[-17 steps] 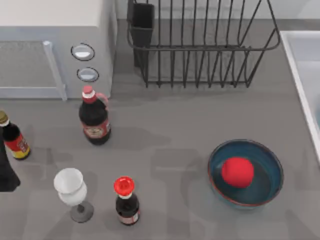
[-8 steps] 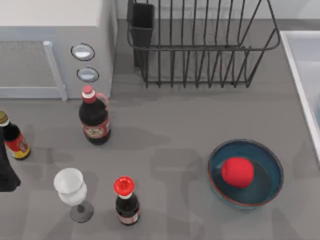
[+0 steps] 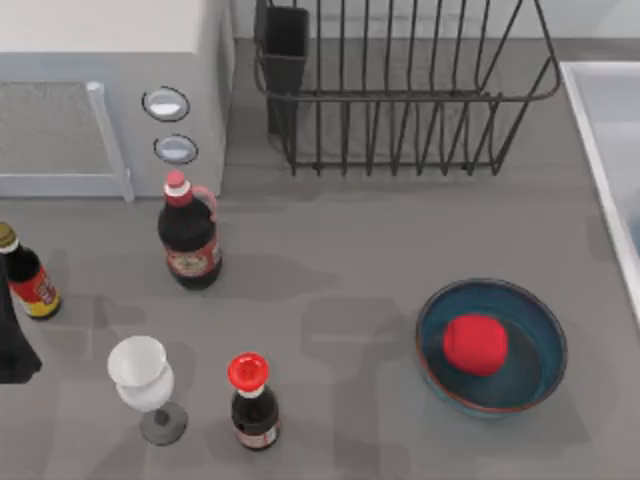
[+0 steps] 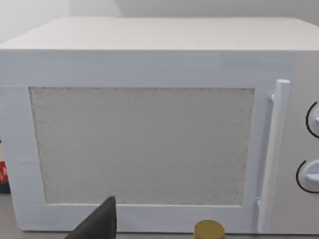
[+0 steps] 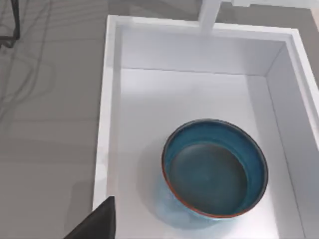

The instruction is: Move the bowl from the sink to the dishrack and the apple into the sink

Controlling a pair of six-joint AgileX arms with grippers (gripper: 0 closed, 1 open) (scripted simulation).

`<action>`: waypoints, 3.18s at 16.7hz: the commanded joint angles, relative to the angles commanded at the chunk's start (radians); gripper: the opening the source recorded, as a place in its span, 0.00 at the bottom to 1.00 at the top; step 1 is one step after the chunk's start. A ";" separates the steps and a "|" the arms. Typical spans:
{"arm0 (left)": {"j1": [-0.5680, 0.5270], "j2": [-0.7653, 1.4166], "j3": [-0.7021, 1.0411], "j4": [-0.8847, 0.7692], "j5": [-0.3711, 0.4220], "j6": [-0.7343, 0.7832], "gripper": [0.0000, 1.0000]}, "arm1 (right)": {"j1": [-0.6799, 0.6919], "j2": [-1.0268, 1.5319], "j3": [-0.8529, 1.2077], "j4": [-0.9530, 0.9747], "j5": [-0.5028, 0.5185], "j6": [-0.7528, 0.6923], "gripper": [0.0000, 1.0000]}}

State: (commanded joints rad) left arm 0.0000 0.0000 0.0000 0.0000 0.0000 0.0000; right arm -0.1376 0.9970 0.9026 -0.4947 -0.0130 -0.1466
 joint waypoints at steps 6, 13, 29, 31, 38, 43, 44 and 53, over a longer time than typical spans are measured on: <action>0.000 0.000 0.000 0.000 0.000 0.000 1.00 | -0.100 0.653 0.583 -0.315 -0.002 -0.090 1.00; 0.000 0.000 0.000 0.000 0.000 0.000 1.00 | -0.200 1.287 1.169 -0.621 -0.009 -0.177 1.00; 0.000 0.000 0.000 0.000 0.000 0.000 1.00 | -0.244 1.611 1.398 -0.679 -0.014 -0.208 1.00; 0.000 0.000 0.000 0.000 0.000 0.000 1.00 | -0.243 1.651 1.361 -0.590 -0.013 -0.207 1.00; 0.000 0.000 0.000 0.000 0.000 0.000 1.00 | -0.241 1.710 1.308 -0.486 -0.012 -0.205 1.00; 0.000 0.000 0.000 0.000 0.000 0.000 1.00 | -0.241 1.710 1.308 -0.486 -0.012 -0.205 0.62; 0.000 0.000 0.000 0.000 0.000 0.000 1.00 | -0.241 1.710 1.308 -0.486 -0.012 -0.205 0.55; 0.000 0.000 0.000 0.000 0.000 0.000 1.00 | -0.241 1.710 1.308 -0.486 -0.012 -0.205 0.00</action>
State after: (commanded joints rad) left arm 0.0000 0.0000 0.0000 0.0000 0.0000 0.0000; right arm -0.3785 2.7072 2.2107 -0.9803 -0.0251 -0.3519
